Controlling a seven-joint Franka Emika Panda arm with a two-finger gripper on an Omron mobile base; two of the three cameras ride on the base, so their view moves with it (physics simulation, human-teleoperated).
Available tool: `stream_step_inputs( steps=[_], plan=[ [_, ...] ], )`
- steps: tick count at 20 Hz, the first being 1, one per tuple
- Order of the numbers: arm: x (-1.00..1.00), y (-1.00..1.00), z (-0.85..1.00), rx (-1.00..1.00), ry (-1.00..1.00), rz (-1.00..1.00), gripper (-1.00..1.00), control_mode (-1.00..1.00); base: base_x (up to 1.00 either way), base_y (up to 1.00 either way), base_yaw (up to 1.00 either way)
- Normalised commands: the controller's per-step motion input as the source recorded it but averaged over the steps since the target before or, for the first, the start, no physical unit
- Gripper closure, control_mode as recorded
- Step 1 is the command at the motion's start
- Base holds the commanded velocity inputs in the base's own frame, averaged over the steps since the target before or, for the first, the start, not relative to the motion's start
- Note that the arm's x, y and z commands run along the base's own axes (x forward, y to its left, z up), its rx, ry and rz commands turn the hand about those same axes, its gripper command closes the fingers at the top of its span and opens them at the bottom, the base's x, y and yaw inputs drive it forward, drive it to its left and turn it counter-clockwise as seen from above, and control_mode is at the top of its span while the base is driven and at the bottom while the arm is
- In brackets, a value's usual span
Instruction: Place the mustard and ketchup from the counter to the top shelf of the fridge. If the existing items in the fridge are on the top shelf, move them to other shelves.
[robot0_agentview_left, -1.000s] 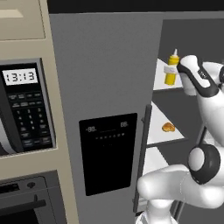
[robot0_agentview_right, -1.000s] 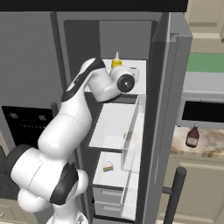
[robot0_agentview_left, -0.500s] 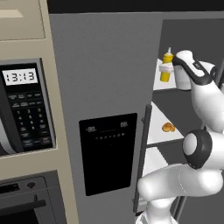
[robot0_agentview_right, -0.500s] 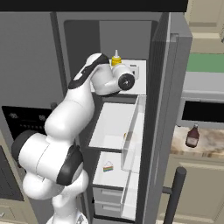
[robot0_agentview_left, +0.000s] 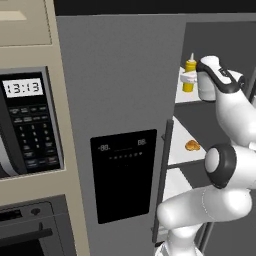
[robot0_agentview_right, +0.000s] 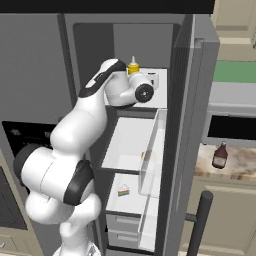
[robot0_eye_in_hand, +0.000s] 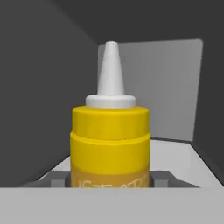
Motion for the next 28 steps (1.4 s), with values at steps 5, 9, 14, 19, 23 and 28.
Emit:
stream_step_inputs(
  steps=[5, 9, 14, 19, 23, 28],
  plan=[
    [-0.11, 0.00, 0.16, 0.01, 0.00, 0.00, -1.00, -1.00, 0.00, 0.00, 0.00],
    [-0.53, -0.03, 0.44, 0.03, 0.00, -0.03, -1.00, -1.00, 0.00, 0.00, 0.00],
    [-0.91, -0.08, 0.64, 0.02, 0.00, -0.07, -1.00, -1.00, 0.00, 0.00, 0.00],
    [-1.00, -0.07, 0.67, 0.00, 0.00, -0.07, -1.00, -1.00, 0.00, 0.00, 0.00],
    [-1.00, -0.03, 0.48, -0.02, 0.00, -0.05, -1.00, -1.00, 0.00, 0.00, 0.00],
    [-1.00, 0.00, 0.04, -0.11, 0.00, -0.01, -1.00, -1.00, 0.00, 0.00, 0.00]
  ],
)
